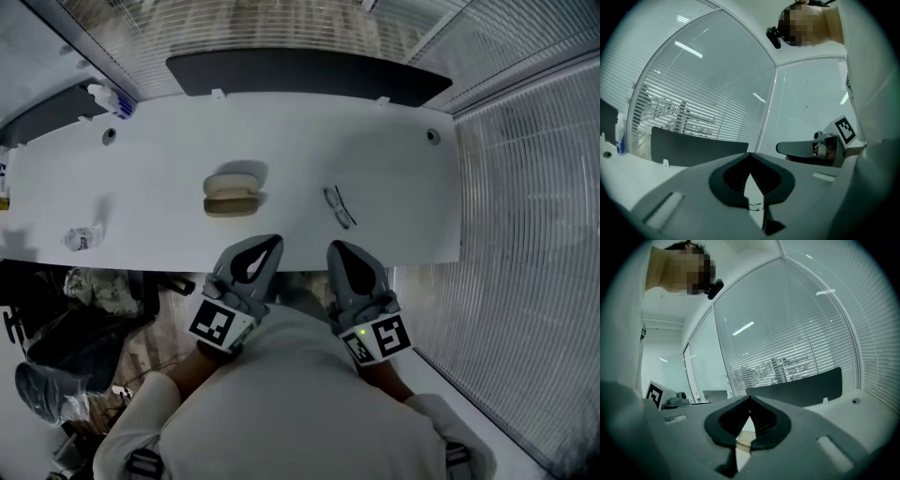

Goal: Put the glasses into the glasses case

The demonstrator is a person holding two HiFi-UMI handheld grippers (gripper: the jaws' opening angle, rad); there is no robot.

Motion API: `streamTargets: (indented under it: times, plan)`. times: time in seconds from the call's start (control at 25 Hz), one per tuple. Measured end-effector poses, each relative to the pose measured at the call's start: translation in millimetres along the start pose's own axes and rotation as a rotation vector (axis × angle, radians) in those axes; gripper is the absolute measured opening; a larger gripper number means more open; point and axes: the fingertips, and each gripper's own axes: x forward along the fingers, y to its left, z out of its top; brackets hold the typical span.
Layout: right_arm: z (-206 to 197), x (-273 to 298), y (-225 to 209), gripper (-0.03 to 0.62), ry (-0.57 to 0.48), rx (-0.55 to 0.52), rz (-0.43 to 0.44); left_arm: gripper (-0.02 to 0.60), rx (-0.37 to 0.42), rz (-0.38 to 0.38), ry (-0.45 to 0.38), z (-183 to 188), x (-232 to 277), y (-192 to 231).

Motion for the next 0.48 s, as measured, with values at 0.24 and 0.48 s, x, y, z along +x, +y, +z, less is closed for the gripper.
streamTargets:
  times: [0.24, 0.48]
  plan:
    - [-8, -3, -8, 0.002, 0.023, -0.012, -0.019, 0.002, 0.007, -0.002, 0.023, -17, 5, 3]
    - [-25, 11, -31, 0.002, 0.082, -0.075, -0.027, 0.002, 0.042, -0.051, 0.070, -45, 34, 6]
